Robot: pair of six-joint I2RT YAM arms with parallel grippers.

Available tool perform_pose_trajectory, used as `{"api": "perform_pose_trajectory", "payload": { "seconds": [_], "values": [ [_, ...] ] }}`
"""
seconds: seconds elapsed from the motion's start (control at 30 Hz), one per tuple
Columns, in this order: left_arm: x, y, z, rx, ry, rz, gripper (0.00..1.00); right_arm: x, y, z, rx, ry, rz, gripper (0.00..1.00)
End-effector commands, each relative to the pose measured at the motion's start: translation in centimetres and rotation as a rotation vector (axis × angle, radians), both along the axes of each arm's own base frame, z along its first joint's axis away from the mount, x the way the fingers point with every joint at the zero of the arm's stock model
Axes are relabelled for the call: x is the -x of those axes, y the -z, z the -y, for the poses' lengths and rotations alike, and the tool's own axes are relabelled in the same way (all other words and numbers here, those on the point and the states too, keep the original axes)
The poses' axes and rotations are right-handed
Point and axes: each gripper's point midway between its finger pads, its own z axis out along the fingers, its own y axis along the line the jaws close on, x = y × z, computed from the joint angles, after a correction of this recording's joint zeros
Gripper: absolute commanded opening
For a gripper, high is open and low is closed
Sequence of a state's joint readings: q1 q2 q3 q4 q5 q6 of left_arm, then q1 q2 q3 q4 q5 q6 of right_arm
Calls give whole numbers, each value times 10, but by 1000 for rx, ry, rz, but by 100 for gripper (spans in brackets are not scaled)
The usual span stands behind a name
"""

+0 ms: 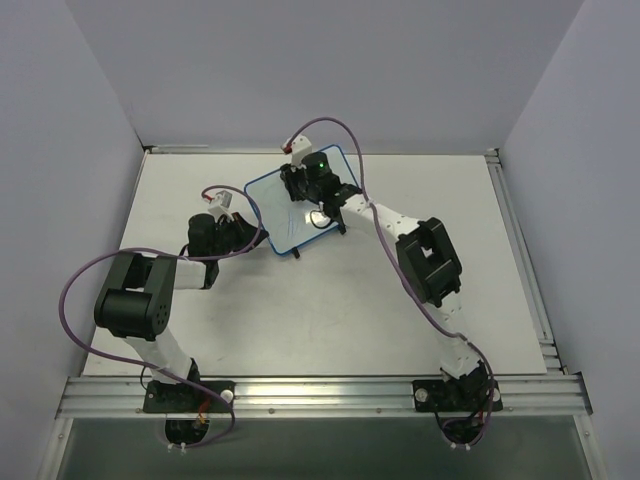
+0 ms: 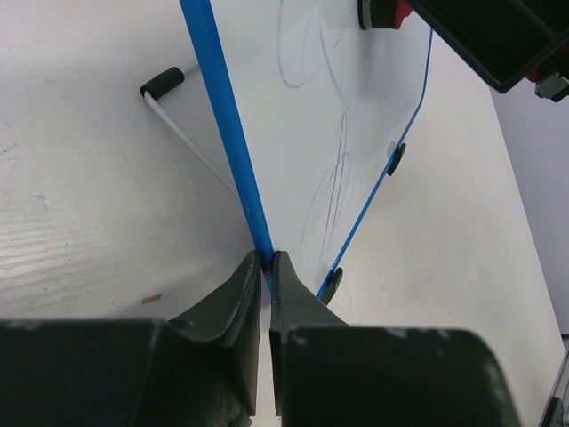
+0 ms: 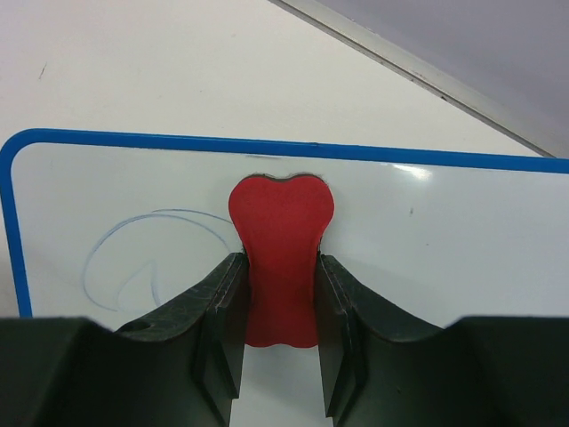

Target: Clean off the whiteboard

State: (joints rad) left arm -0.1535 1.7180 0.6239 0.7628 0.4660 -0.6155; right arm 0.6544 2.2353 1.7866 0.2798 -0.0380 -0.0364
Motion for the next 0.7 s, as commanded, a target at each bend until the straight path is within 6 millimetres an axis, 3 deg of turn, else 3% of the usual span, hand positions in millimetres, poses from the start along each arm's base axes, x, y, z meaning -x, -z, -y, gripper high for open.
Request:
{"api": "perform_pose_trajectory", "payload": {
  "seconds": [0.0,0.2,0.33,0.5,0.67],
  "values": [
    [-6,-16,4,-28,22,68,3,-22,26,50,35,116,-61,5],
    [-6,-15,4,-27,23,67,2,-43,36,102,56,241,-80,5],
    [-6,-15,4,-29,24,68,2,-48,38,116,63,263,-82,5],
    [-6,-16,5,-28,23,68,2,-44,39,103,81,222,-80,5],
    [-7,-16,4,-32,21,69,2,-28,41,68,108,153,-70,5]
  ]
}}
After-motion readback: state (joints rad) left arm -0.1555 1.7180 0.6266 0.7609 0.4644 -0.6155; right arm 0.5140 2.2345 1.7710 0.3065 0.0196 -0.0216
